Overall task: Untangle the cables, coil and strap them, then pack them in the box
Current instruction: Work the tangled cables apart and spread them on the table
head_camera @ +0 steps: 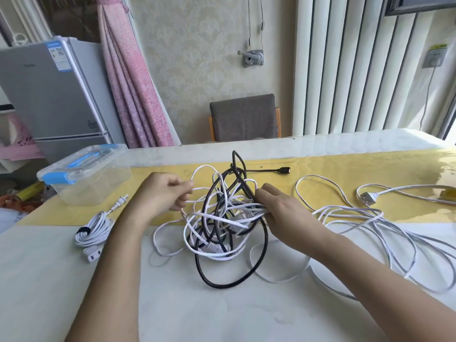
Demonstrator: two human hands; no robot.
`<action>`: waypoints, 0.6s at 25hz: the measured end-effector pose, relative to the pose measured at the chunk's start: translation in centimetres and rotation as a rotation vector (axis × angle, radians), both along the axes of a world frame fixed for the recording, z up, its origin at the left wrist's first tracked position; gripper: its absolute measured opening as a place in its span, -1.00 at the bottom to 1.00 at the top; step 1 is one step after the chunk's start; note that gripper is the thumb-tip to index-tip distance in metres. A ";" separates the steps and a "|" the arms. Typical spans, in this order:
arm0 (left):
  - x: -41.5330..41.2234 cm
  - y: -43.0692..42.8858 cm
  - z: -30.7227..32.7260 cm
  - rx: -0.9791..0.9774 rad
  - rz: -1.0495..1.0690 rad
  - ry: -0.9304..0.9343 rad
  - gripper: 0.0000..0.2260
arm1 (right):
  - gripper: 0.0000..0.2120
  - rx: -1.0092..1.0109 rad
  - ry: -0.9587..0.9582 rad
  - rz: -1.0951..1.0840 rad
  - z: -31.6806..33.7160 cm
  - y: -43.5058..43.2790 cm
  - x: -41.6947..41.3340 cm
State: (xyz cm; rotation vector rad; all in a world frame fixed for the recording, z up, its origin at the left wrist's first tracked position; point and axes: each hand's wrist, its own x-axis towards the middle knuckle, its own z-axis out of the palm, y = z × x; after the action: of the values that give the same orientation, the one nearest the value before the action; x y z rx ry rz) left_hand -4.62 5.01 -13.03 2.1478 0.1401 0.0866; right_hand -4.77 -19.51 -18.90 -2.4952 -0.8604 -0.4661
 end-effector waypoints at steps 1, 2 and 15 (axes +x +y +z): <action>0.0 -0.6 -0.1 -0.028 -0.108 0.005 -0.79 | -0.80 0.000 0.002 -0.002 -0.1 0.0 0.1; -0.1 -1.3 -0.3 -0.058 -0.222 0.060 -0.79 | -0.78 0.001 -0.001 -0.009 -0.2 -0.1 0.2; 0.1 -4.0 -1.5 -0.104 -0.293 -0.065 -0.80 | -0.65 0.367 0.114 -0.199 0.1 0.8 -0.1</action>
State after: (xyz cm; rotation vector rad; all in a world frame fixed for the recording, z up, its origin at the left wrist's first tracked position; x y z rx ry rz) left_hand -4.56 1.03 -14.58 2.0362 -0.2035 -0.0208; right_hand -4.89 -18.71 -18.83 -2.2480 -0.4369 -0.4923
